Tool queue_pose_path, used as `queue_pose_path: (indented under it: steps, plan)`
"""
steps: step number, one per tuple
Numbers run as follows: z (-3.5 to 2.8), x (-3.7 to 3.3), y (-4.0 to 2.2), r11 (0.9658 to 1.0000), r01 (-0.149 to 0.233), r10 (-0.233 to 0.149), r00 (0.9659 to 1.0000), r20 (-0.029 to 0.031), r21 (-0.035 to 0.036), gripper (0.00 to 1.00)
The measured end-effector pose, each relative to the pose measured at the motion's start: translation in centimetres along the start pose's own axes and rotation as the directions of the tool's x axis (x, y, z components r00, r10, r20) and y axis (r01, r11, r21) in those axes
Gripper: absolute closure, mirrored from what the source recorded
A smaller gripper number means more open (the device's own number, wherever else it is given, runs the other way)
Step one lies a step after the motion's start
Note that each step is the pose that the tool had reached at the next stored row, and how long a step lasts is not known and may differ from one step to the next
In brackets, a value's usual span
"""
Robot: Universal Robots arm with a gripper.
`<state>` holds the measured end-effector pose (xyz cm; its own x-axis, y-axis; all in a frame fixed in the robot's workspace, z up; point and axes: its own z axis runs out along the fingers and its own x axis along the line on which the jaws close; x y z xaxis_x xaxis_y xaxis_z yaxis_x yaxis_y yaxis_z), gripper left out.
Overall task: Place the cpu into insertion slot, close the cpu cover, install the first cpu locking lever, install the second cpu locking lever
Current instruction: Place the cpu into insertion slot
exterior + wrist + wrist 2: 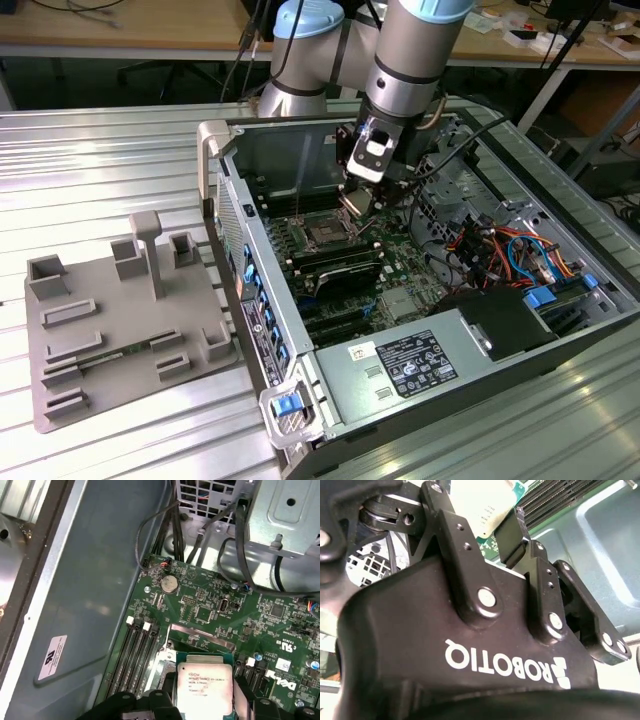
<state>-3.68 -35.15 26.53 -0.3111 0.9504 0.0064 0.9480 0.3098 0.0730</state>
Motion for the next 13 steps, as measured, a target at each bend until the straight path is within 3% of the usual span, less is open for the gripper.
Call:
queue_pose_path:
  steps: [5, 13]
  plan:
    - [0.02, 0.02, -0.06, 0.9990, -0.044, 0.044, 0.9990, 0.0032, -0.0003, 0.45]
    - [0.10, 0.06, -0.20, 0.9932, -0.117, 0.117, 0.9931, 0.0087, -0.0012, 0.45]
